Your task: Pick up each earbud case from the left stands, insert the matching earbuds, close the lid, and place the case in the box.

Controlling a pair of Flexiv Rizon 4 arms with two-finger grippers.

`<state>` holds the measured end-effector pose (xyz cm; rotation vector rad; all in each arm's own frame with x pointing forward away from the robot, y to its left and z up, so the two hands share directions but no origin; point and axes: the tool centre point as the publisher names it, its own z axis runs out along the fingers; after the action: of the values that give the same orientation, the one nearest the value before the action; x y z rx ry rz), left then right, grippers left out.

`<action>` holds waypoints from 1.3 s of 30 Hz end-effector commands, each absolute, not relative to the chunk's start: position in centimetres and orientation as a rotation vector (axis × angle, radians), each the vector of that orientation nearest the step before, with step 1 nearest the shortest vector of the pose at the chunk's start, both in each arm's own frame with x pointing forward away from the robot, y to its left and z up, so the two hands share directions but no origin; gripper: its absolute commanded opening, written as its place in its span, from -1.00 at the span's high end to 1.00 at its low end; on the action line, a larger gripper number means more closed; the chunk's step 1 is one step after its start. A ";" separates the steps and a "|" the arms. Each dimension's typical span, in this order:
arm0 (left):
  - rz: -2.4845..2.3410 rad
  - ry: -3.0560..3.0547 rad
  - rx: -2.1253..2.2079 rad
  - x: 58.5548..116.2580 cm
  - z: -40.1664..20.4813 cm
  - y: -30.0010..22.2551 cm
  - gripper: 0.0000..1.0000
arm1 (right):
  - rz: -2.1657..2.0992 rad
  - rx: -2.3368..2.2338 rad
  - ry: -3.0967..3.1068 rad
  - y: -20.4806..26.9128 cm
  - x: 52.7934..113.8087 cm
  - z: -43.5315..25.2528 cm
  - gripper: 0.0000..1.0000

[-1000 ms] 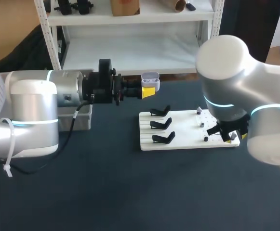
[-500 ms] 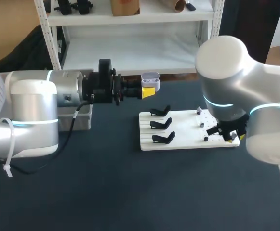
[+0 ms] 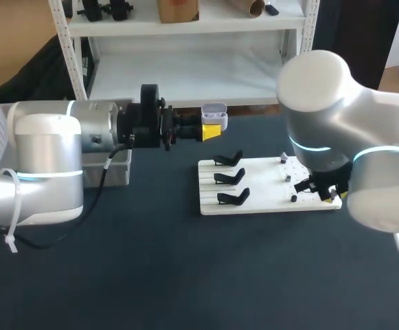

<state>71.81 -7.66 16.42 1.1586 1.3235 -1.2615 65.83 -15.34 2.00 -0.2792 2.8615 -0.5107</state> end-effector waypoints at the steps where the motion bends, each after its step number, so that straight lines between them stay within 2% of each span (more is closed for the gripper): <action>1: -1.262 1.321 1.158 71.9 16.4 -7.7 1.00 | -0.521 -0.273 2.847 -15.2 65.5 3.1 1.00; 9: -1.262 1.321 1.158 71.9 16.4 -7.7 1.00 | -0.513 -0.351 2.826 -14.1 64.4 8.3 1.00; 19: -1.262 1.321 1.158 71.9 16.4 -7.7 1.00 | -0.390 -0.525 2.924 -10.4 63.6 15.5 1.00; 24: -1.262 1.321 1.158 71.9 16.4 -7.7 1.00 | -0.281 -0.568 2.941 -8.7 63.3 16.2 1.00; 37: -1.262 1.321 1.158 71.9 16.4 -7.7 1.00 | -0.281 -0.568 2.941 -8.7 63.3 16.2 1.00; 39: -1.262 1.321 1.158 71.9 16.4 -7.7 1.00 | -0.271 -0.323 3.002 -7.4 63.4 16.6 1.00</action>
<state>71.82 -7.66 16.42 1.1587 1.3234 -1.2616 63.31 -8.23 16.13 -0.5276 2.9543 -0.2562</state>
